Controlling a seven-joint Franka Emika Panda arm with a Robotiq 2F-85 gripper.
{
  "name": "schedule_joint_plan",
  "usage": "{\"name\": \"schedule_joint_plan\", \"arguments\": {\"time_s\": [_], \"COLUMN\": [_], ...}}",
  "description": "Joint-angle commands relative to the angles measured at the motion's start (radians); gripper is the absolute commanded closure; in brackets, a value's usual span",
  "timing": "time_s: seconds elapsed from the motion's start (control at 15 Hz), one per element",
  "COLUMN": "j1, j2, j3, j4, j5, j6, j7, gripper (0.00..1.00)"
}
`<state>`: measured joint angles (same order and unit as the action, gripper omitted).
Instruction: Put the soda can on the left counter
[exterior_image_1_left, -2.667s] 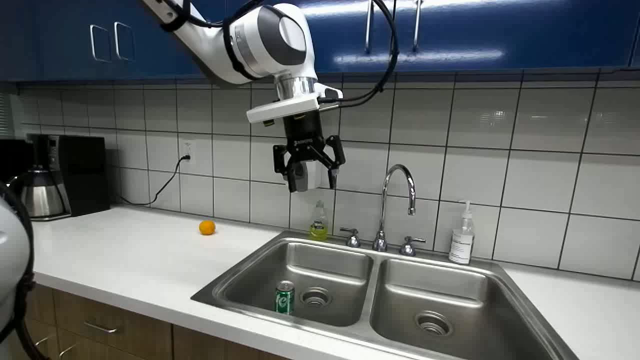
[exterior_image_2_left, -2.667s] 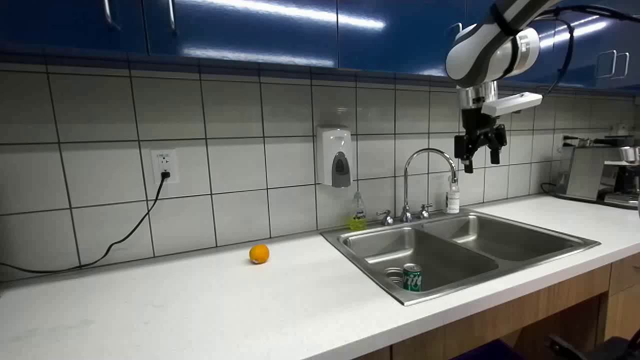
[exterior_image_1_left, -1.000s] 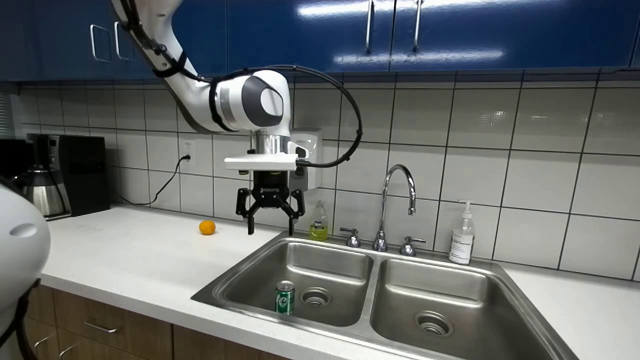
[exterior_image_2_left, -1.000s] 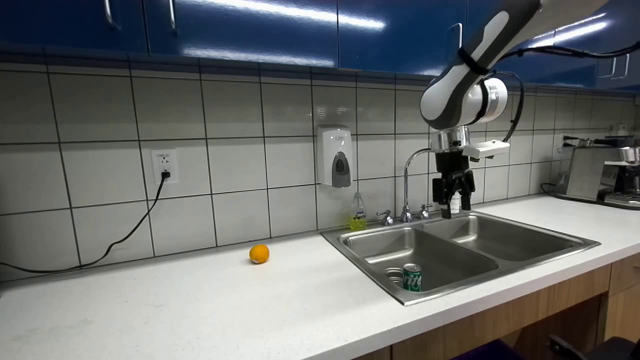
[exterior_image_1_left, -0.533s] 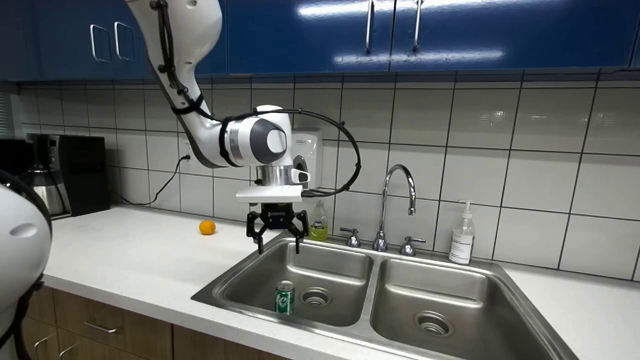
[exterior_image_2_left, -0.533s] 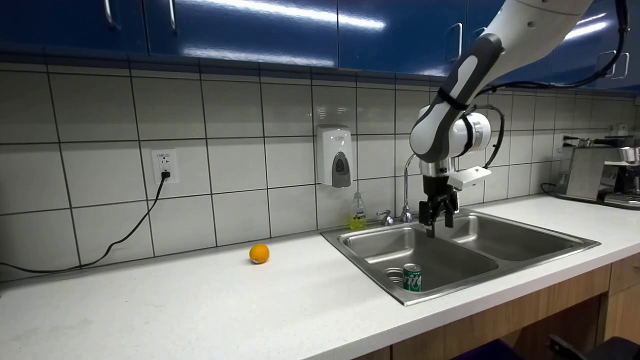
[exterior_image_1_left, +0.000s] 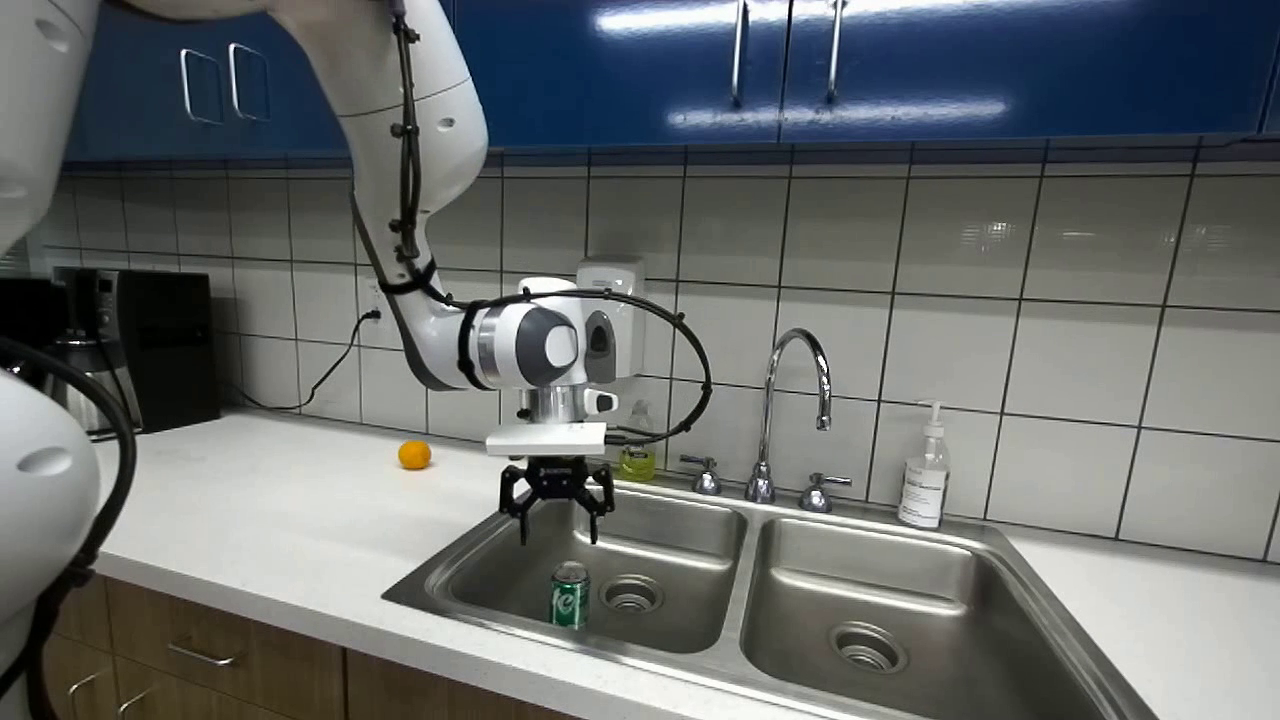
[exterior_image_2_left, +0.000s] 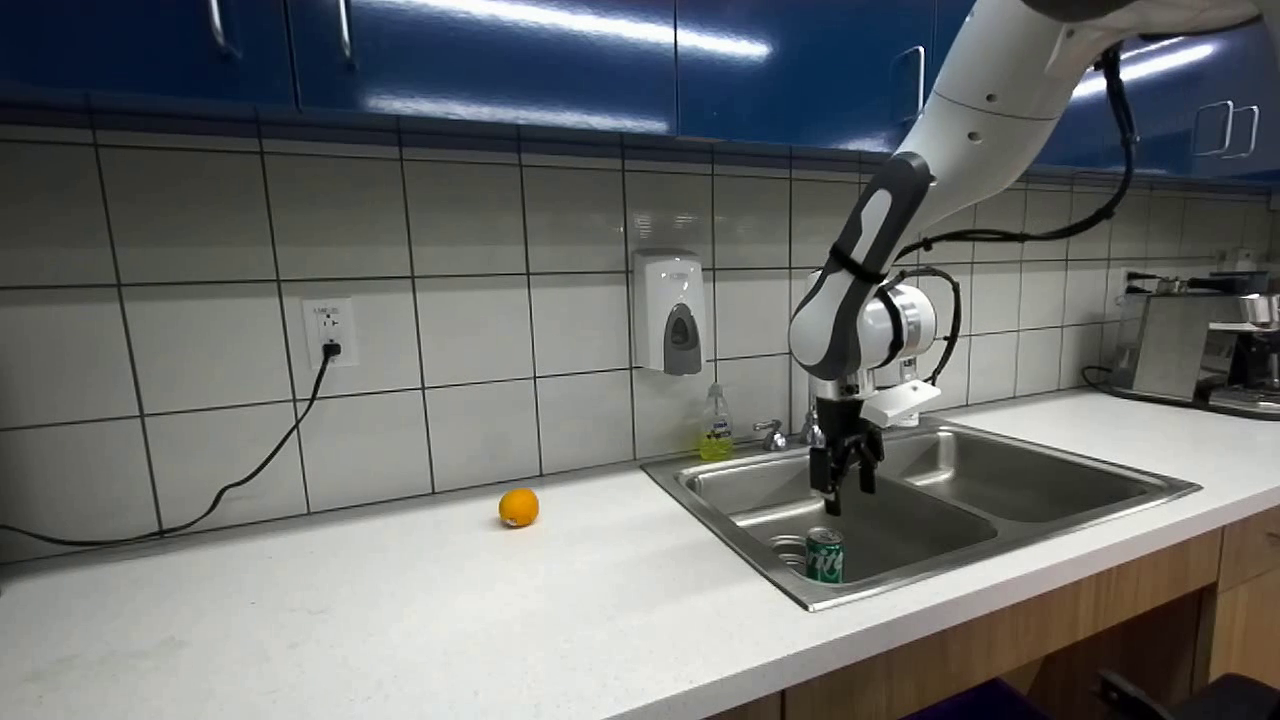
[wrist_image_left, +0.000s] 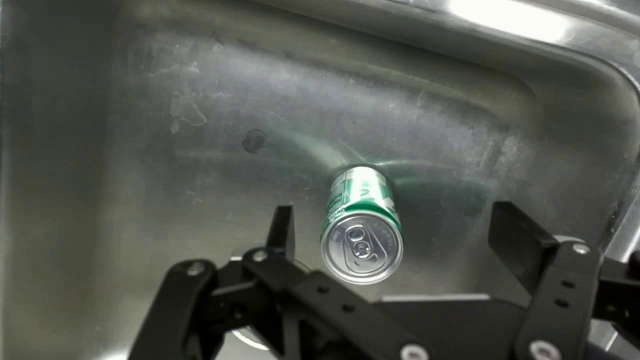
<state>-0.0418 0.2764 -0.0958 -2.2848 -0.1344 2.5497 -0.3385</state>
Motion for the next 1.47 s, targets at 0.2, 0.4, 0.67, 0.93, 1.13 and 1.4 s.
{"name": "schedule_joint_plan", "arguments": {"time_s": [0.2, 0.4, 0.67, 0.93, 1.13, 1.4], "j1": [-0.062, -0.088, -0.124, -0.142, -0.138, -0.140], "j2": [0.105, 0.128, 0.153, 0.182, 0.199, 0.224], "j3": [0.077, 0.091, 0.109, 0.121, 0.122, 0.129], "j4": [0.080, 0.096, 0.116, 0.139, 0.150, 0.169], "j5": [0.079, 0.114, 0.154, 0.162, 0.151, 0.151], "j6": [-0.005, -0.008, -0.006, -0.011, -0.006, -0.003], "j7": [-0.053, -0.060, -0.094, -0.118, -0.116, -0.113], "gripper": [0.00, 0.00, 0.00, 0.00, 0.00, 0.00]}}
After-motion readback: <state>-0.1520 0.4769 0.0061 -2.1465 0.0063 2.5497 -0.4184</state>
